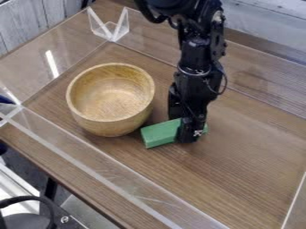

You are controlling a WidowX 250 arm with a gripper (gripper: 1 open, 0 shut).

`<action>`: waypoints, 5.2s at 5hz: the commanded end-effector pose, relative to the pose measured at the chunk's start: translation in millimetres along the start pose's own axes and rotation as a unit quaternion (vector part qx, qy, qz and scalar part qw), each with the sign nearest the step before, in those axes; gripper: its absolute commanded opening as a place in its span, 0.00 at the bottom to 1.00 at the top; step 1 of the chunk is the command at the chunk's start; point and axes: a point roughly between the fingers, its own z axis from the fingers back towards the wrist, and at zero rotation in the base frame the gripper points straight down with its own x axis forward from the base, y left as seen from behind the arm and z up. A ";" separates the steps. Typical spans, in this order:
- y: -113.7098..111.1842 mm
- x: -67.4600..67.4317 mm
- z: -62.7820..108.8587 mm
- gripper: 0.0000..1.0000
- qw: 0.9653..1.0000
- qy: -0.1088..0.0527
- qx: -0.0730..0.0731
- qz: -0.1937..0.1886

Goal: Put the green block in the brown bowl

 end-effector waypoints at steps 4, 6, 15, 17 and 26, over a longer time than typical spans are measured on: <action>4.7 -0.6 8.4 0.00 1.000 -0.020 0.009 0.018; 9.0 -8.6 13.8 0.00 0.999 -0.018 0.011 0.042; 95.4 -109.4 89.8 0.00 0.975 -0.020 0.050 0.214; 102.8 -126.6 75.6 0.00 0.972 -0.012 0.041 0.229; 103.2 -123.5 41.0 0.00 0.976 0.004 0.011 0.218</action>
